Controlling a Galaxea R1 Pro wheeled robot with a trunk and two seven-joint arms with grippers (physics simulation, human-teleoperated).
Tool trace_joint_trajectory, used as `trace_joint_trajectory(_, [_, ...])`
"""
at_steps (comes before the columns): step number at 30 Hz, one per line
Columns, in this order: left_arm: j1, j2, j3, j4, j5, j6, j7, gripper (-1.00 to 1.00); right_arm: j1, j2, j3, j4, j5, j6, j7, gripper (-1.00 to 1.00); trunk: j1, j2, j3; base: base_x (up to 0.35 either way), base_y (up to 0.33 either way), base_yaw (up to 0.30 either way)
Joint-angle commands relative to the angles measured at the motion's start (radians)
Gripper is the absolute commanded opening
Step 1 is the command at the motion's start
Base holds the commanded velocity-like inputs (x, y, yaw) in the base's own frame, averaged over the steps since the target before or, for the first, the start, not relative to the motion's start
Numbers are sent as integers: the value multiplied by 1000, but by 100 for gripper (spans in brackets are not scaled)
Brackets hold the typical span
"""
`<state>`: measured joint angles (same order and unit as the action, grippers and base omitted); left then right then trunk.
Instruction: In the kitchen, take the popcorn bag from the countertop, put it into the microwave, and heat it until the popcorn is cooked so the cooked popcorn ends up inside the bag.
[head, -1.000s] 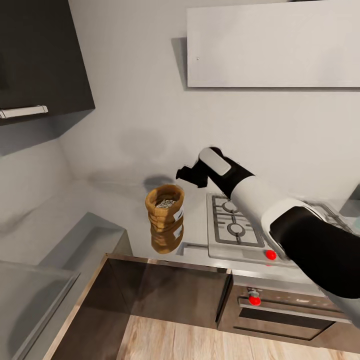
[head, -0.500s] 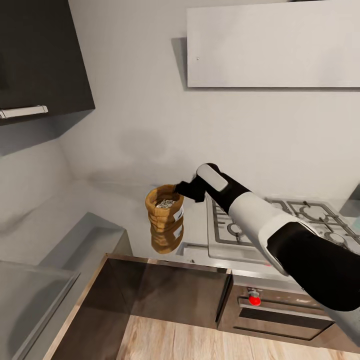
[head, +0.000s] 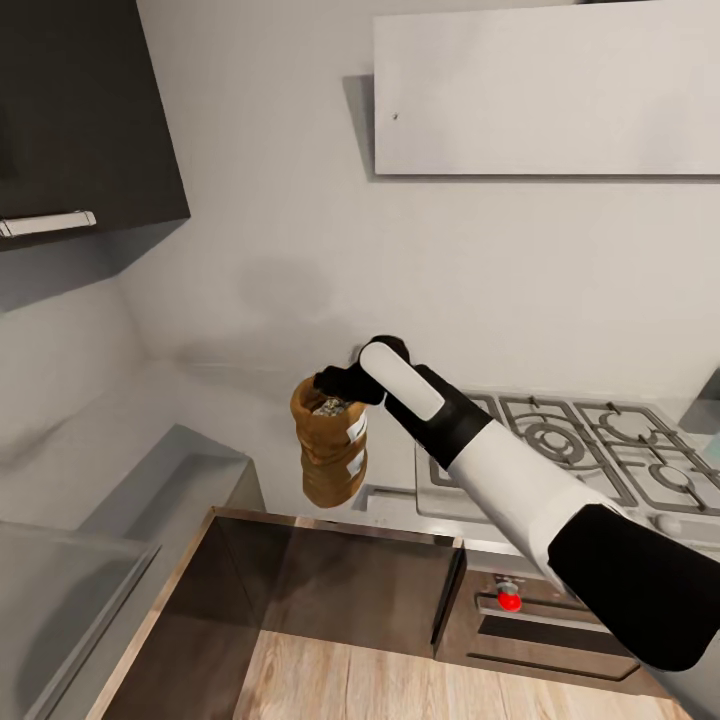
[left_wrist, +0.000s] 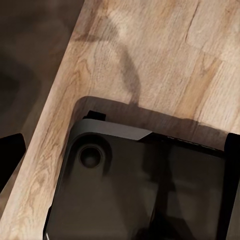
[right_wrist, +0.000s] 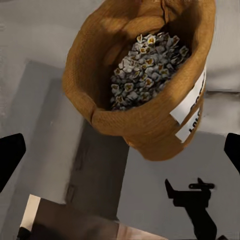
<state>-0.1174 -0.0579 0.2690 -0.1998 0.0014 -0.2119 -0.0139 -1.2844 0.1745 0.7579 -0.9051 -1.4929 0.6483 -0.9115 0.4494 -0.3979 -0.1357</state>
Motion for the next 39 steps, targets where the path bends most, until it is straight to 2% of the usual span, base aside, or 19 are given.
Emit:
trace_joint_trajectory(1, [-1,0,4,0,0,-3,-1,100,0,0,-12,0,-5,2,-8,100,1,-2,-2,0,0,0])
trace_joint_trajectory(3, [-1,0,4,0,0,-3,-1,100,2,0,-30,0,-5,1,-26,100,1,-2,-2,0,0,0])
trace_joint_trajectory(6, [-1,0,4,0,0,-3,-1,100,3,0,-37,0,-5,-1,-69,100,1,-2,-2,0,0,0])
trace_joint_trajectory(9, [-1,0,4,1,0,-3,-1,100,3,0,-38,0,-6,-1,-81,100,1,-2,-2,11,0,0])
trace_joint_trajectory(20, [-3,0,4,0,0,-3,-1,100,5,0,-41,21,-6,-1,-87,100,1,-2,-2,62,0,0])
trace_joint_trajectory(26, [-5,0,4,0,1,-3,-1,100,5,0,-87,38,-5,3,-87,100,1,-2,-2,244,0,0])
trace_joint_trajectory(39, [0,-2,5,2,1,-3,-1,100,5,0,-97,38,-6,6,-87,100,1,-2,-2,28,0,0])
